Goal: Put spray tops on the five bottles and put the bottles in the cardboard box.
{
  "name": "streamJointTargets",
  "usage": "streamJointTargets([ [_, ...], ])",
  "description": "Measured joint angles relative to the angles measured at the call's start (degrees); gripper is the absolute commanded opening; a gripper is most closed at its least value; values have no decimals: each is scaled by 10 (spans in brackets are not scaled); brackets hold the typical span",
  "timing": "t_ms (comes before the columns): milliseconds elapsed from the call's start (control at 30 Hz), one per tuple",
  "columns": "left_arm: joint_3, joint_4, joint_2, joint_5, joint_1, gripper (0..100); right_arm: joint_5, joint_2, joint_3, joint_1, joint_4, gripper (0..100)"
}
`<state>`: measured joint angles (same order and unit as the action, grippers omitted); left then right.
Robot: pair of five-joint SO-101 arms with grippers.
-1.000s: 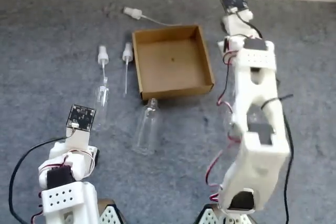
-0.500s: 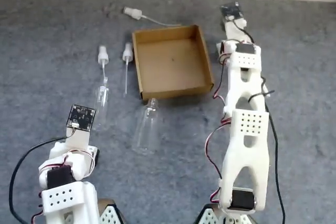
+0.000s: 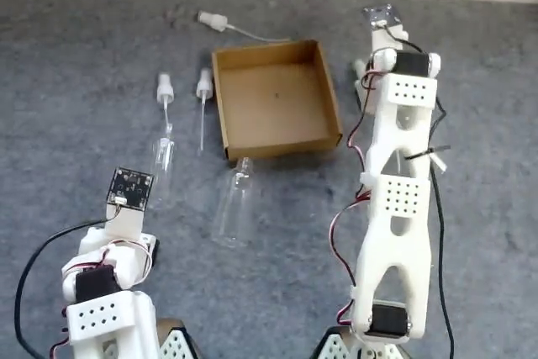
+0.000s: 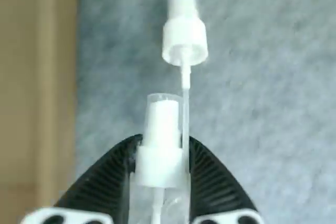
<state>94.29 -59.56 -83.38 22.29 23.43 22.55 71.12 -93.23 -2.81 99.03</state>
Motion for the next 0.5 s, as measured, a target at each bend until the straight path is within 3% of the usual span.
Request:
streamJointTargets([
  [267, 0, 0, 0, 0, 0, 168, -31, -105, 27, 7, 14, 3],
  [500, 0, 0, 0, 0, 0, 168, -32, -396, 331, 40, 14, 3],
])
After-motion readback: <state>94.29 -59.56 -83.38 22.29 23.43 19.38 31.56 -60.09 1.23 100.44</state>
